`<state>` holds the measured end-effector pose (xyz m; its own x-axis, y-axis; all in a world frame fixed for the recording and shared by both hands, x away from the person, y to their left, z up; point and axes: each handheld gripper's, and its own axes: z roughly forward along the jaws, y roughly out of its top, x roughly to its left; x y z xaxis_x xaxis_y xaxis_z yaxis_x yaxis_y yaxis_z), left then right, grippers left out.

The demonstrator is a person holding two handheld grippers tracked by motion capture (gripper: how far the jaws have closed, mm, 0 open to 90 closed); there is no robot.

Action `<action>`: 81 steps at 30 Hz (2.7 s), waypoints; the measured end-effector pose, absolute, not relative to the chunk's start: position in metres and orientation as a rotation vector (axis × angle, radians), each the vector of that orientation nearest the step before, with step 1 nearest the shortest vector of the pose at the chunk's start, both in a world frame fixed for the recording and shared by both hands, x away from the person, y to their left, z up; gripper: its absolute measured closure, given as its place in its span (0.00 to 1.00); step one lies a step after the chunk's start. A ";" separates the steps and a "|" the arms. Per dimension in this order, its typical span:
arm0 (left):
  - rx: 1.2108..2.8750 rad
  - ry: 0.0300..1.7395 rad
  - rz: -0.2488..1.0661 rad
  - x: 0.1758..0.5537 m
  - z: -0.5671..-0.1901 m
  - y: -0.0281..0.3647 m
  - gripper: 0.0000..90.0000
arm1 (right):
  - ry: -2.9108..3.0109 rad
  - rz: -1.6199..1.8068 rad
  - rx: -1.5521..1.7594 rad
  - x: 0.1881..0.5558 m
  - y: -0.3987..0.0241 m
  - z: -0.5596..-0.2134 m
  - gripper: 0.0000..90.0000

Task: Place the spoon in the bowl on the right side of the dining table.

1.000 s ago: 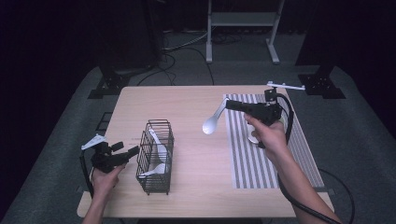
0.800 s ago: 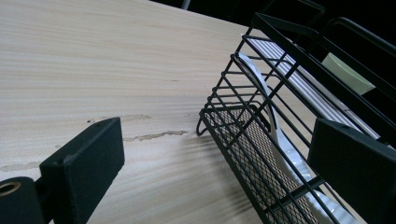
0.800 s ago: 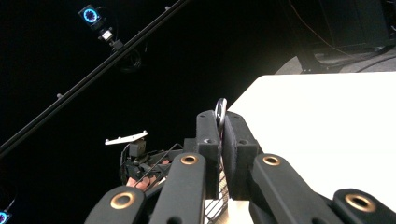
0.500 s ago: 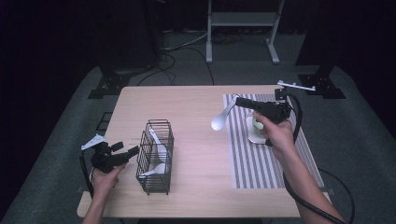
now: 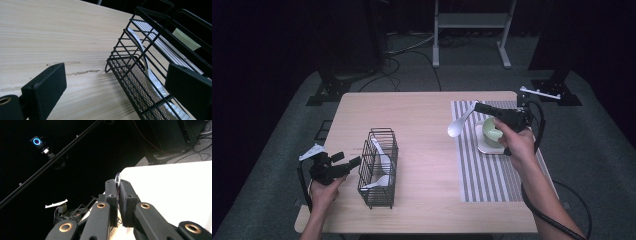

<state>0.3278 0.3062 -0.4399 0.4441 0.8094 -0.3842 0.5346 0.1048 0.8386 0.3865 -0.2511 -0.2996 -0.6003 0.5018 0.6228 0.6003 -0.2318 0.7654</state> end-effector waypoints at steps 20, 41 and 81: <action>1.559 1.218 0.306 0.328 -0.440 0.307 0.03 | -1.860 -2.005 -1.479 0.389 -0.282 -0.302 0.95; 1.557 1.218 0.310 0.328 -0.440 0.307 0.03 | -1.815 -2.025 -1.622 0.390 -0.316 -0.308 0.95; 1.559 1.217 0.308 0.328 -0.440 0.308 0.03 | -1.786 -2.012 -1.823 0.400 -0.348 -0.321 0.95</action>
